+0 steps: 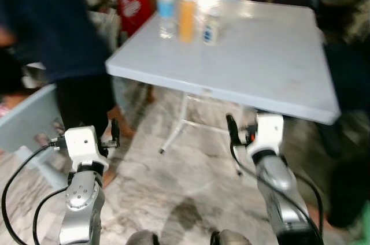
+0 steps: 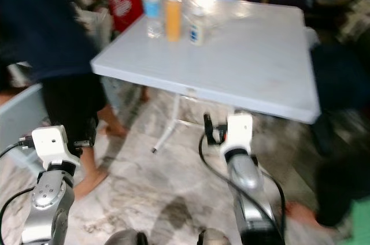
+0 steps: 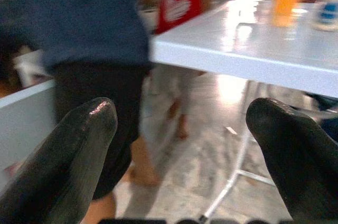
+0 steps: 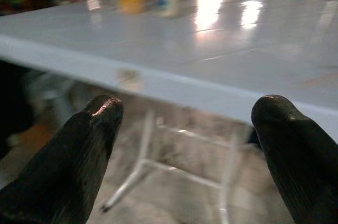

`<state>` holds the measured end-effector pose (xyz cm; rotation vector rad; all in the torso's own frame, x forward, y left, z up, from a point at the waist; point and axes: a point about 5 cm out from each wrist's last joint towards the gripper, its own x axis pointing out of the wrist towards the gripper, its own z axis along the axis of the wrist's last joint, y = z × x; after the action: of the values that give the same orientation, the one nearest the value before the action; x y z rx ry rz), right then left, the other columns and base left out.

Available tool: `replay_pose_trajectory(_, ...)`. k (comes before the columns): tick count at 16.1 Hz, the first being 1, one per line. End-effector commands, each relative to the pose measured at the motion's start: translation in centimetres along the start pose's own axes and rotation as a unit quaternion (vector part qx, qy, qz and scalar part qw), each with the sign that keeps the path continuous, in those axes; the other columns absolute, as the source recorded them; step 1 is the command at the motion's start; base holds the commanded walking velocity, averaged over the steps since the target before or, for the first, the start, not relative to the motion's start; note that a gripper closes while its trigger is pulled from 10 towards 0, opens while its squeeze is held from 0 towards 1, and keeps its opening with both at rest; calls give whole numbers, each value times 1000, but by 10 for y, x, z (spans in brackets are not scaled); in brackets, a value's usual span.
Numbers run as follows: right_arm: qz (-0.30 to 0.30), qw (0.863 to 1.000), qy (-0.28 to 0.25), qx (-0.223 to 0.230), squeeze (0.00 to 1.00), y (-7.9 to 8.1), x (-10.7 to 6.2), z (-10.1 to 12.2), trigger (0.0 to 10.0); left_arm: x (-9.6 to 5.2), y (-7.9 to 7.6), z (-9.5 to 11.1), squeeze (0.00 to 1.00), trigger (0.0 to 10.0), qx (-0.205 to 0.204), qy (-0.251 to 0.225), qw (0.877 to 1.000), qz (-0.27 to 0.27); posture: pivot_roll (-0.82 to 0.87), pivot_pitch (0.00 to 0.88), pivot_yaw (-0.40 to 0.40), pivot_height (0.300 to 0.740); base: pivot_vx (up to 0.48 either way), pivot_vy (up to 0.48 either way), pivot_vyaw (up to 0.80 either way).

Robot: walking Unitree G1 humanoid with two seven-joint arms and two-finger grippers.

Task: Restocking fridge

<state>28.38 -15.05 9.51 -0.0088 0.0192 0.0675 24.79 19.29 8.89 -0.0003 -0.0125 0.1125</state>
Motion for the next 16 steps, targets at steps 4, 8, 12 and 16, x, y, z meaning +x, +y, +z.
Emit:
replay_pose_trajectory(4,-10,999,-4,32,0,-1,3,2,10000,8,-1,11,0,10000,-1,-25,1000,-6,-37,40,20,740,206,0,0)
replay_pose_trajectory(8,-12,1000,-14,8,0,-4,-3,1,10000,4,-19,3,0,10000,-11,-14,999,-38,-58,53,29,740,356,0,0)
replay_pose_trajectory(12,-9,1000,-22,-2,0,-5,3,5,10000,10,-18,9,0,10000,-13,-25,999,-33,-51,52,19,740,368,0,0)
replay_pose_trajectory(16,23,999,-38,-12,0,2,6,12,10000,9,-14,10,0,10000,-9,-28,999,-25,-50,59,16,740,379,0,0)
